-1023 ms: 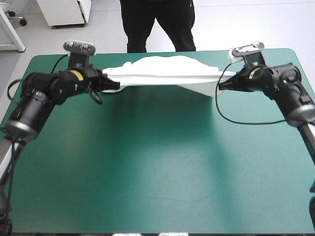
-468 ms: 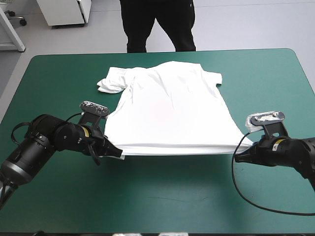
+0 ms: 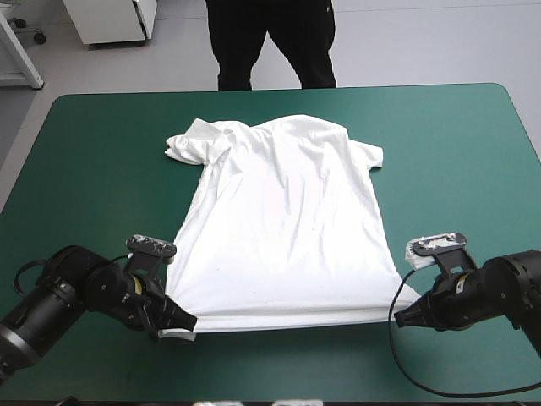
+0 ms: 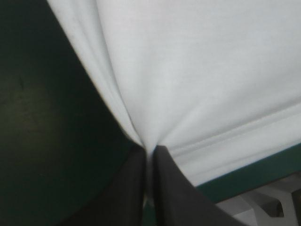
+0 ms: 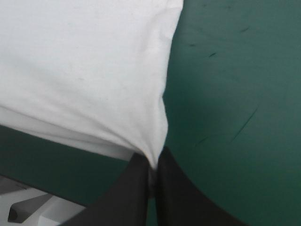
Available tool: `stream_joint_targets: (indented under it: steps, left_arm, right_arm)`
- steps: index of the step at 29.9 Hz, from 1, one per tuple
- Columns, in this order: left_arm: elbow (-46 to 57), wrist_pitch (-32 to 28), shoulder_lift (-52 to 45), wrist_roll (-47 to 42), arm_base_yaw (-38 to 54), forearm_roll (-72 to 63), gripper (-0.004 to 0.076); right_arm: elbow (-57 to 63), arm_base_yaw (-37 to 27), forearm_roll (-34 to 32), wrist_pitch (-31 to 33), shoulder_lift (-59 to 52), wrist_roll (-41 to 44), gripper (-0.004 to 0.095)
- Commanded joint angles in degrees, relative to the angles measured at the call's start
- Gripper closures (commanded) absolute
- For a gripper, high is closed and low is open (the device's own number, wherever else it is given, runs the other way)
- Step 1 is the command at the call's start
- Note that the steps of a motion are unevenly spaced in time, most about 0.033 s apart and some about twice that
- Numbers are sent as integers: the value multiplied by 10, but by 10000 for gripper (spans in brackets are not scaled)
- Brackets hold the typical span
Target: Fold the cloth
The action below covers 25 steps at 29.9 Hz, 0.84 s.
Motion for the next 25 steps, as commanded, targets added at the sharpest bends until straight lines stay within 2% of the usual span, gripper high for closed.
stream_joint_targets:
  steps: [1,6,13,15,18,22,25]
  left_arm:
    - [19,57,-29,-11,-2,16,733]
    - [45,58,-47,-19,-2,15,733]
    - [58,56,-48,-19,-2,19,732]
    - [58,49,-48,-19,-2,19,718]
    - [58,46,-48,-14,-2,15,624]
    - [58,58,-48,-14,-2,22,411]
    - [51,58,-48,-14,-2,23,289]
  right_arm:
    - [2,4,-25,21,-11,6,925]
    - [29,4,13,21,-23,8,925]
    - [68,4,10,21,-28,-2,923]
    - [68,4,6,21,-28,-14,895]
    - [68,4,8,21,-28,-20,747]
    - [68,4,9,21,-28,-23,444]
    - [64,4,3,21,-28,-20,318]
